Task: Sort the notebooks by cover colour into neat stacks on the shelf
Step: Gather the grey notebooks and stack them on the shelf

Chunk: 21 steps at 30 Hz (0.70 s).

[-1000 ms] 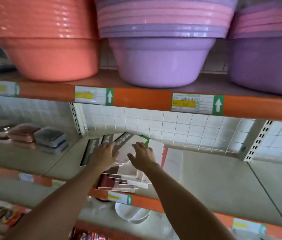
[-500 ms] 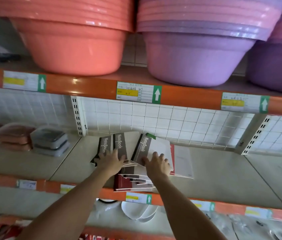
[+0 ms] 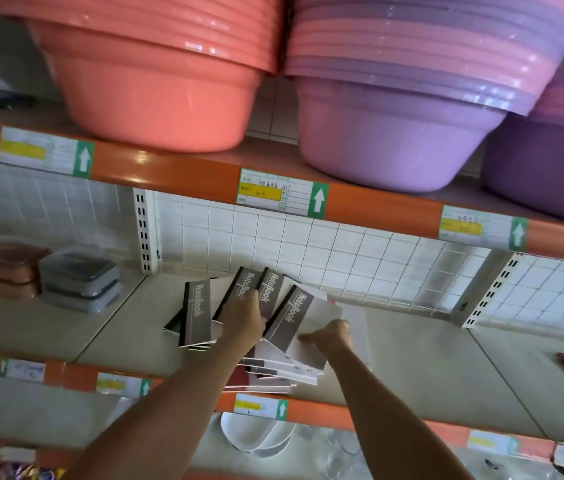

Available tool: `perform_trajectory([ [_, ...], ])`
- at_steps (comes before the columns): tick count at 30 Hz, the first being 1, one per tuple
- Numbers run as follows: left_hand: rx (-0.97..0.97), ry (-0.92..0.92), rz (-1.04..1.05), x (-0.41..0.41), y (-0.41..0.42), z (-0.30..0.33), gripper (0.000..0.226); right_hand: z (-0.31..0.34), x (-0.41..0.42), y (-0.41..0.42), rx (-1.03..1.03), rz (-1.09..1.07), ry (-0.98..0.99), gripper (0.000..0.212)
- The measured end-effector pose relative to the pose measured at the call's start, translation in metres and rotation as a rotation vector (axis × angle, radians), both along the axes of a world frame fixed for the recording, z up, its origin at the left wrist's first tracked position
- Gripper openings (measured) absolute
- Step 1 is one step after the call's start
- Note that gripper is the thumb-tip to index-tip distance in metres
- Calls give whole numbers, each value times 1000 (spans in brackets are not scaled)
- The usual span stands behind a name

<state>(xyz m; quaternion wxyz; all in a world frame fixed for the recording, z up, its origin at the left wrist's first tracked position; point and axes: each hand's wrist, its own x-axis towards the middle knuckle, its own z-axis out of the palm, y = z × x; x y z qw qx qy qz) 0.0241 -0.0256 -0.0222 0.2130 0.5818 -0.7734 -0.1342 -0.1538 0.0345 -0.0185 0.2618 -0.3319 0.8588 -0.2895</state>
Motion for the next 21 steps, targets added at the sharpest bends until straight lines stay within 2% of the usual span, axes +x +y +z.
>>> perform_trajectory([
  [3,54,57,29,-11,2,11,61,-2,-2,-3,-6,-1,-62,78],
  [5,138,78,67,-21,6,23,61,-1,-5,-4,-12,-15,-94,66],
  [7,246,89,121,-27,9,36,63,2,-6,-2,-25,-24,-107,64],
  [10,372,110,109,-30,11,43,56,5,-8,7,-88,-20,-84,42],
  [14,387,164,80,-25,16,41,33,-3,-9,17,-209,0,-27,22],
  [18,341,174,-33,-31,23,39,64,-8,-7,32,-312,-105,-81,22],
  [21,296,188,-139,-43,30,39,68,1,-15,52,-341,-210,-77,21],
])
